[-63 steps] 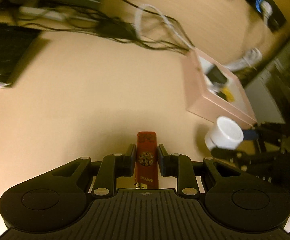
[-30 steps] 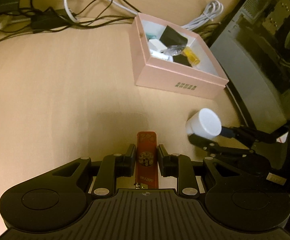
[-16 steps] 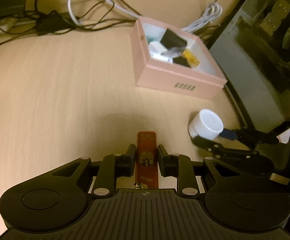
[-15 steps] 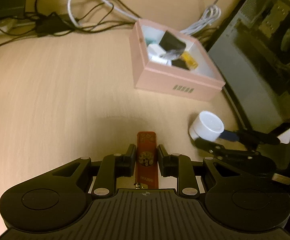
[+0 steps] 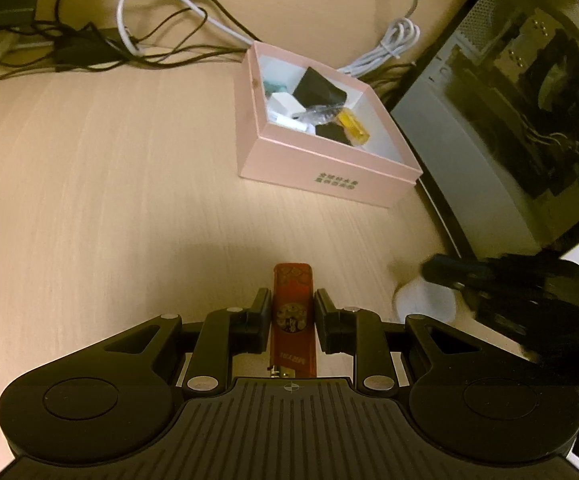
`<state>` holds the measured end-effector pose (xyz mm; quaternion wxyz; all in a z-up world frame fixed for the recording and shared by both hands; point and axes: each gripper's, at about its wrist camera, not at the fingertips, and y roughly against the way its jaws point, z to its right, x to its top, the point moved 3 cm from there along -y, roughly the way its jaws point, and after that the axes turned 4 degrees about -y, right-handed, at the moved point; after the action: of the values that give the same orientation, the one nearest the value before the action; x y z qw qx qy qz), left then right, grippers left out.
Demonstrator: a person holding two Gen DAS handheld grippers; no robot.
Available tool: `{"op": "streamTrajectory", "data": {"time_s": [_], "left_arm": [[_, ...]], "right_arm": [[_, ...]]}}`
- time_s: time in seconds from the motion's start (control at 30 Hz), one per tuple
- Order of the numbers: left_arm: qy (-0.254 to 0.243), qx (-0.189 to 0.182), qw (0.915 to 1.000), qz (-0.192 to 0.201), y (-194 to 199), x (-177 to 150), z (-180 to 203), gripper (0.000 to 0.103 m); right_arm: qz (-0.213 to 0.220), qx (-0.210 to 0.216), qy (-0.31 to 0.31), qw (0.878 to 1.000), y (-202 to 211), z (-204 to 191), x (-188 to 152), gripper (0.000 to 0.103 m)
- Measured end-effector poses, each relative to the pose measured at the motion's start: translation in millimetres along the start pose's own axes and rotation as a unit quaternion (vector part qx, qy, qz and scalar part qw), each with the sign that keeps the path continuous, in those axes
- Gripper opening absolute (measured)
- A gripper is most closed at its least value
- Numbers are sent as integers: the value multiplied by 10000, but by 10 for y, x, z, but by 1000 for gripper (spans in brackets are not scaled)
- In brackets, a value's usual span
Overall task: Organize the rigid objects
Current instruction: 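Hold red lighter in left tool while right tool holds white jar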
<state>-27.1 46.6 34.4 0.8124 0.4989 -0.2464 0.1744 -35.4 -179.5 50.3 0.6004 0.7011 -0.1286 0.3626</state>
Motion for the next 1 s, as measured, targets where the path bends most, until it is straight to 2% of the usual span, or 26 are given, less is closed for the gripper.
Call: {"op": "streamTrajectory", "data": {"time_s": [0.03,0.07,0.13,0.33,0.5,0.73,0.8,1.0], "left_arm": [[10,9,10000,4,0,1,-10,26],[24,16,10000,0,-4,0,-21,26],[14,38,10000,-34,-26,-1,-36,26],[-134,7,9997,-207,-136,2,25,26],[-197,-26,9993,-320,-235,12,59,26],[-403,-120,9983,-413,-324,50,128,26],[-462,-124,9979,-434,-342,51,147,26],[-671,-171,9954,-654,-400,-7,172,26]], "right_arm": [[94,19,-13,10000,61,11,-23,21],[201,-6,26,9998,135,21,-55,44],[345,-122,123,9993,236,27,-137,66],[208,-599,166,9978,175,72,-424,66],[347,-988,-222,9943,191,167,-604,66],[535,-1113,-351,9917,266,176,-647,65],[604,-1267,-401,9893,312,210,-651,65],[360,-1377,-730,9871,178,372,-657,65]]}}
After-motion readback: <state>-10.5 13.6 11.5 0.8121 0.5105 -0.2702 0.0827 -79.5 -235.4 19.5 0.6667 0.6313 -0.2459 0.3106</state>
